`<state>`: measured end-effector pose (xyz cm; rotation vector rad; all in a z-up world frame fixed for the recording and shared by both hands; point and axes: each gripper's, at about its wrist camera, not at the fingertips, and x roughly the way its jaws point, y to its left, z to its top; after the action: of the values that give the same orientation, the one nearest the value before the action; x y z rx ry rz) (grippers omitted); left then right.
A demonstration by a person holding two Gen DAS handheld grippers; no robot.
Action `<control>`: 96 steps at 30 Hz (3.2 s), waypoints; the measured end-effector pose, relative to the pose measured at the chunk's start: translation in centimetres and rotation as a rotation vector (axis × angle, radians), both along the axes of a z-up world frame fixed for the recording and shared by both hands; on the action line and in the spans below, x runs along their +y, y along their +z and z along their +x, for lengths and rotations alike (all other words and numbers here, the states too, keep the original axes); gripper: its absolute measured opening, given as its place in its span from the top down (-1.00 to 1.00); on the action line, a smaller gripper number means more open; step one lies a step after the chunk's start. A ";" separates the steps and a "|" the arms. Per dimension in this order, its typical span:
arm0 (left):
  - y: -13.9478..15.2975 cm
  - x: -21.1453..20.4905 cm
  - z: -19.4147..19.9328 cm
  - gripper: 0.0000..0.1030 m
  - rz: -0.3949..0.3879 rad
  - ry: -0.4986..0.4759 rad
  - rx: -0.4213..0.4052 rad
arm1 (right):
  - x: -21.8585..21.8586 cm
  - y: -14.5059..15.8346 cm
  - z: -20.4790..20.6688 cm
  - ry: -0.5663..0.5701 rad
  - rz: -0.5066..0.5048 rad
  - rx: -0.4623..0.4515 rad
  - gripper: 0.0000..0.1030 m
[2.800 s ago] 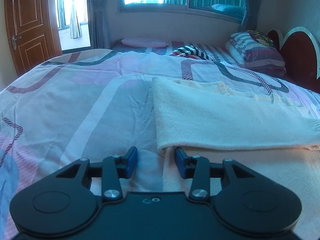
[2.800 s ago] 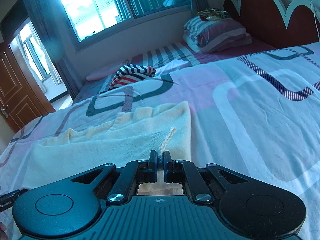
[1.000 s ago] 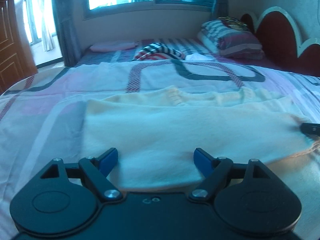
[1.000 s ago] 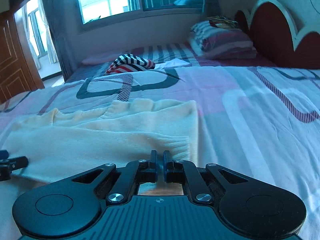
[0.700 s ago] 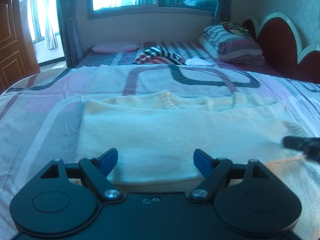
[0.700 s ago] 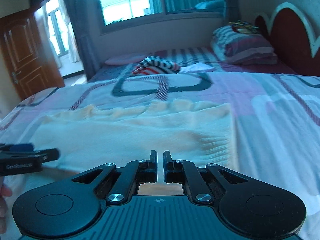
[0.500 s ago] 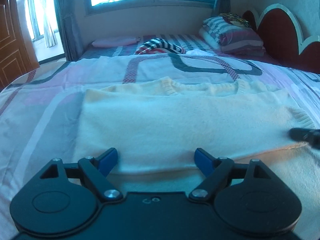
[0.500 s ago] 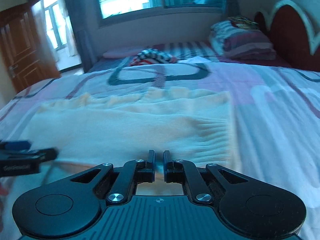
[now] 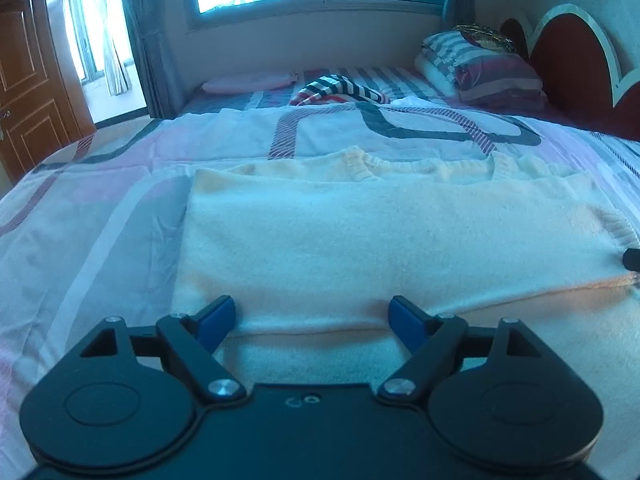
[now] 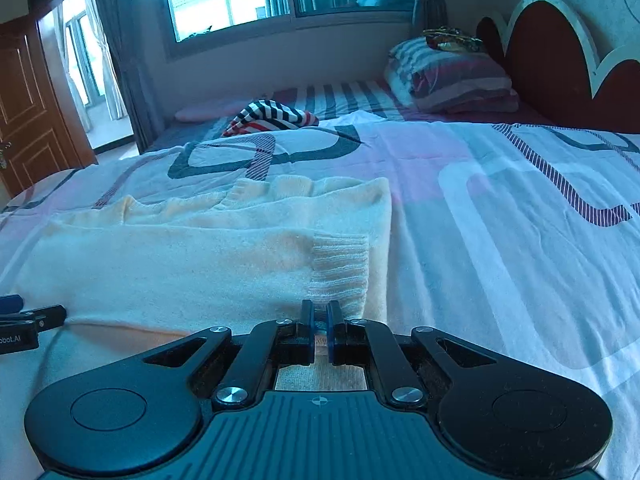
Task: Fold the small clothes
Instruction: 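Smooth the folded sweater strip flat with both open grippers, then grasp the hem end of the sweater strip with both grippers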
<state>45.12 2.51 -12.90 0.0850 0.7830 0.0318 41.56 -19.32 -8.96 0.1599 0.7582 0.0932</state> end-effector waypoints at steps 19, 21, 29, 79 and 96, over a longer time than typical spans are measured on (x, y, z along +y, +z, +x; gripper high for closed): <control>0.2 0.1 -0.3 -0.72 0.034 0.002 0.061 | 0.0 0.0 -0.2 0.044 -0.033 0.028 0.90; 0.7 0.4 -1.0 -0.70 0.045 0.022 0.061 | -0.5 0.9 -0.5 0.039 -0.006 0.029 0.90; 2.3 2.0 -5.7 -0.70 0.060 0.064 0.066 | -2.2 3.7 -4.0 0.054 0.031 -0.028 0.89; 1.5 12.0 -31.3 0.12 -0.523 0.010 0.193 | -7.0 2.1 -32.4 -0.046 0.349 0.182 0.26; 0.6 12.1 -31.9 0.87 -0.556 0.011 0.202 | -6.0 1.4 -33.0 0.095 0.472 0.245 0.93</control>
<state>13.23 14.62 -12.29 -0.4495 0.9689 -0.1870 8.58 -25.29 -7.52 0.5929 0.9801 0.3485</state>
